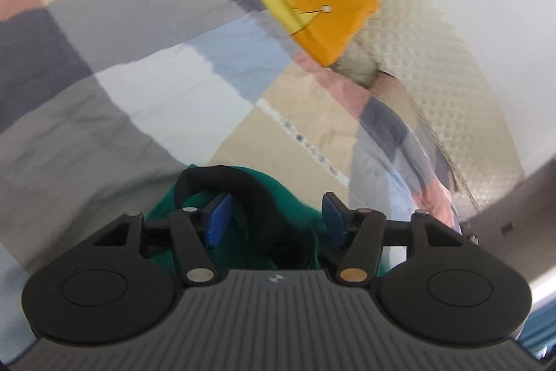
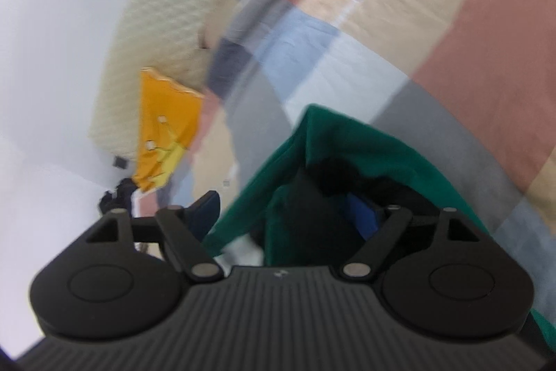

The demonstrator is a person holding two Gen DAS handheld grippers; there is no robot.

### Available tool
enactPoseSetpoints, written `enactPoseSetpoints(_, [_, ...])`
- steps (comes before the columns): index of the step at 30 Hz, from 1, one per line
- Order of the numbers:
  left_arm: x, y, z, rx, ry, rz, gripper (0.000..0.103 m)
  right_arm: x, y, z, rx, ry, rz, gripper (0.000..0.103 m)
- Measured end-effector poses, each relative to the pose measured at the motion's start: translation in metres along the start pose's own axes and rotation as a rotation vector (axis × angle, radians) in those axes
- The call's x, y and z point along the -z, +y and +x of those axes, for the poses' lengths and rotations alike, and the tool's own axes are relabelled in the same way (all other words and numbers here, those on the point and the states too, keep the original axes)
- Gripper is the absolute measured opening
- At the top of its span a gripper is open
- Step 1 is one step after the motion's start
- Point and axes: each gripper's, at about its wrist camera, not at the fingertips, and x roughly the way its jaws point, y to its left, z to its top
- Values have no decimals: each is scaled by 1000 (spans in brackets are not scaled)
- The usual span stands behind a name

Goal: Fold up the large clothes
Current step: 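Open both grippers and release the folded hoodie side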

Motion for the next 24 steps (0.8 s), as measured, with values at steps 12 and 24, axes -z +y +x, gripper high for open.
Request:
enactPoseSetpoints(12, [42,-46,0,9,64,241,68,22,35,43,67,101,-229,76])
enactPoseSetpoints(24, [53,-55,17,-19,59,333,68,4,72,73,125,85,-324,8])
